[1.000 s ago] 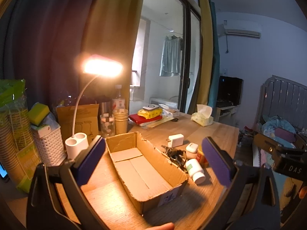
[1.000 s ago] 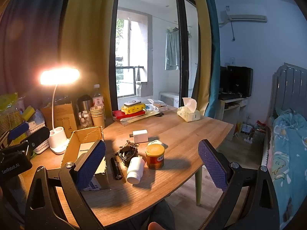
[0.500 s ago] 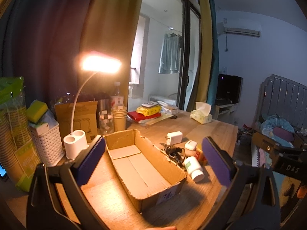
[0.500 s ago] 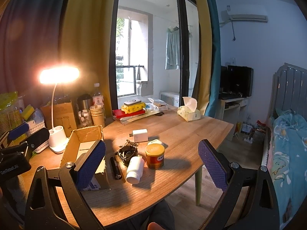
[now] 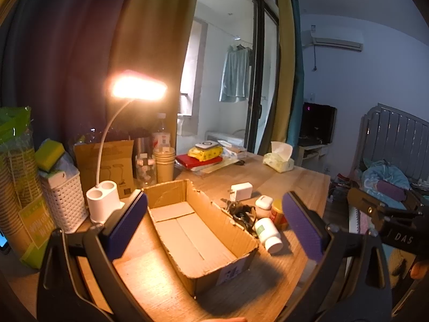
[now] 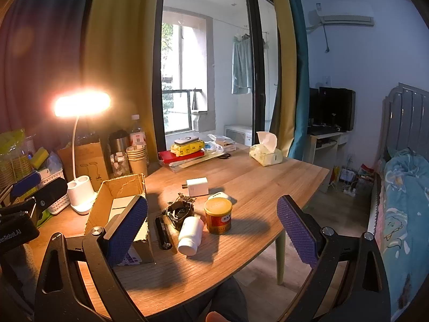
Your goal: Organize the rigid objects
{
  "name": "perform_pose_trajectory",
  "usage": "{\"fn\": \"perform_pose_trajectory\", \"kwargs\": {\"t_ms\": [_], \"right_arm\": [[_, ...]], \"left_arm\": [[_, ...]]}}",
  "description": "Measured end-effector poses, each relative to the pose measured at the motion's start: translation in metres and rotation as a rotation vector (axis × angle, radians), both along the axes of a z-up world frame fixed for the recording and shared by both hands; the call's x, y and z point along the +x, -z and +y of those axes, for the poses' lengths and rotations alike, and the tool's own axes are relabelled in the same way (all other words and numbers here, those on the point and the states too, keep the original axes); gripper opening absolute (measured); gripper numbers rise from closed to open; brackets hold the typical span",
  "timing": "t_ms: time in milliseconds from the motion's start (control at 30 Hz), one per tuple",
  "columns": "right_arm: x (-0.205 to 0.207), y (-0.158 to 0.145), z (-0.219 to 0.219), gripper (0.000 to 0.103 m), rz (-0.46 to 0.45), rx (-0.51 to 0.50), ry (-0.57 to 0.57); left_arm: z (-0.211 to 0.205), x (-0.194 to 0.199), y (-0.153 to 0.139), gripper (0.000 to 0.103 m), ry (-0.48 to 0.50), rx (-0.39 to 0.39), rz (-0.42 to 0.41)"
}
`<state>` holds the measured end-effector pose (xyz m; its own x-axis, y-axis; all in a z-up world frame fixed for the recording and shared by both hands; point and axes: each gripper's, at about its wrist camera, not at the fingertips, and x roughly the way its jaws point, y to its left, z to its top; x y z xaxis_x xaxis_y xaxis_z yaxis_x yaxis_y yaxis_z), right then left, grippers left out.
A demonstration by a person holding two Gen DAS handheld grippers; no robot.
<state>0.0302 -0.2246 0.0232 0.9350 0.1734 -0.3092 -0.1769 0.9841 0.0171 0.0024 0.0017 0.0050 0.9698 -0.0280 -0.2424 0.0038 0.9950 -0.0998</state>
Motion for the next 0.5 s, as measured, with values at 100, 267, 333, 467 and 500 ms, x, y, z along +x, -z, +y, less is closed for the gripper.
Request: {"fn": "perform_pose_trajectory", "kwargs": {"t_ms": [100, 267, 333, 467, 500], "right_arm": [[0.0, 0.0, 0.0, 0.099, -0.001, -0.001, 0.0], [-0.0005, 0.0002, -0.0003, 0.099, 0.0, 0.004, 0.0], [-0.0002, -0.0001, 0.0005, 0.099, -0.001, -0.001, 0.001], [-0.0004, 0.0002, 0.0001, 0.099, -0.001, 0.0, 0.0], [-0.0002, 0.0002, 0.0002, 0.099, 0.0, 0.0, 0.0]], "left_arm": [[0.0013, 0.0011, -0.0014, 0.101, 0.001, -0.004, 0.0], [0.0011, 0.0021, 0.0006, 0.101, 0.003, -0.014, 0.01], [0.0007, 0.0018, 0.0, 0.101, 0.004, -0.015, 0.008], [0.0007, 0.0009, 0.0007, 0.101, 0.005, -0.013, 0.008], [0.0009, 0.0012, 0.0009, 0.101, 0.004, -0.014, 0.009]]}}
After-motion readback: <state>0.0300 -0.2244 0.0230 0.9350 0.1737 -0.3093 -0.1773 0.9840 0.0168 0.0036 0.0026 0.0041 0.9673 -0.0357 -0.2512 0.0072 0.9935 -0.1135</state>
